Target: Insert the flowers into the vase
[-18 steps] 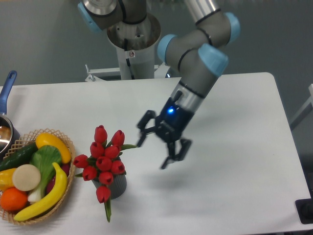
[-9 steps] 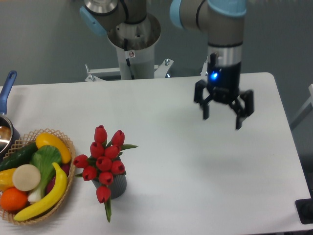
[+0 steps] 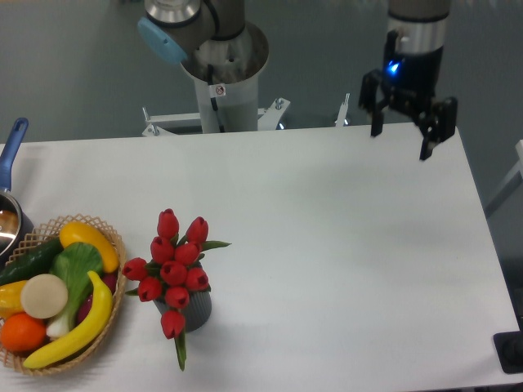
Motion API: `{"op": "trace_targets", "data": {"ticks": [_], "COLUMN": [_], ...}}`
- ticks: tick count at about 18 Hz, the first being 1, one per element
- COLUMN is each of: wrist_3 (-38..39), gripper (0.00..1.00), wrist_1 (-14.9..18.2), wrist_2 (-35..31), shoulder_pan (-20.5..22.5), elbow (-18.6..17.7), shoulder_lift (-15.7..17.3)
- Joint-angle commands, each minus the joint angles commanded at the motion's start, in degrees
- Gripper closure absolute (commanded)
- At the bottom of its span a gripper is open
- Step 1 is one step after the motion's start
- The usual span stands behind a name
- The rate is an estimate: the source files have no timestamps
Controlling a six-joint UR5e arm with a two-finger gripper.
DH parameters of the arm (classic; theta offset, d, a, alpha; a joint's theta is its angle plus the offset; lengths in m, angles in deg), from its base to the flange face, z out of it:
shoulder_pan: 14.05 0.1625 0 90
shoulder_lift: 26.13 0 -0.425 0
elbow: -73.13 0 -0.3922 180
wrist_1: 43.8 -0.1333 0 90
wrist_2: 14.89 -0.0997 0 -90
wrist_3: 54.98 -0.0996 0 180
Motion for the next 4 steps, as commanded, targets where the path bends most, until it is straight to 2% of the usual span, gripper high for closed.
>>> {"op": "trace_targets", "data": {"ticks": [4], "wrist_3": [-0.09], "gripper": [0.0], "wrist_1": [0.0], "wrist_2": [0.09], "shoulder_pan": [0.17], "elbow": [0.0], "shoulder_lift": [0.0]}}
